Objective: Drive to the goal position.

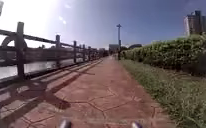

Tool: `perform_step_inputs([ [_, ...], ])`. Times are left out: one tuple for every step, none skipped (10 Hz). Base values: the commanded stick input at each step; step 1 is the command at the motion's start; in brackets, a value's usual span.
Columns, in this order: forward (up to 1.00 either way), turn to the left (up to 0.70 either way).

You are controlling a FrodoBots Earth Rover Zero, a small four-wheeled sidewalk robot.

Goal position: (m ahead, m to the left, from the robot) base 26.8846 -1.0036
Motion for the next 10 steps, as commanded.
perform_step_inputs([
  [0.50, 0.50],
  [0.50, 0.50],
  [0.50, 0.50],
  [0.50, 0.26],
  [0.50, 0.01],
  [0.50, 0.00],
  [0.50, 0.00],
  [0.50, 0.00],
  [0.50, 0.00],
  [0.50, 0.00],
])
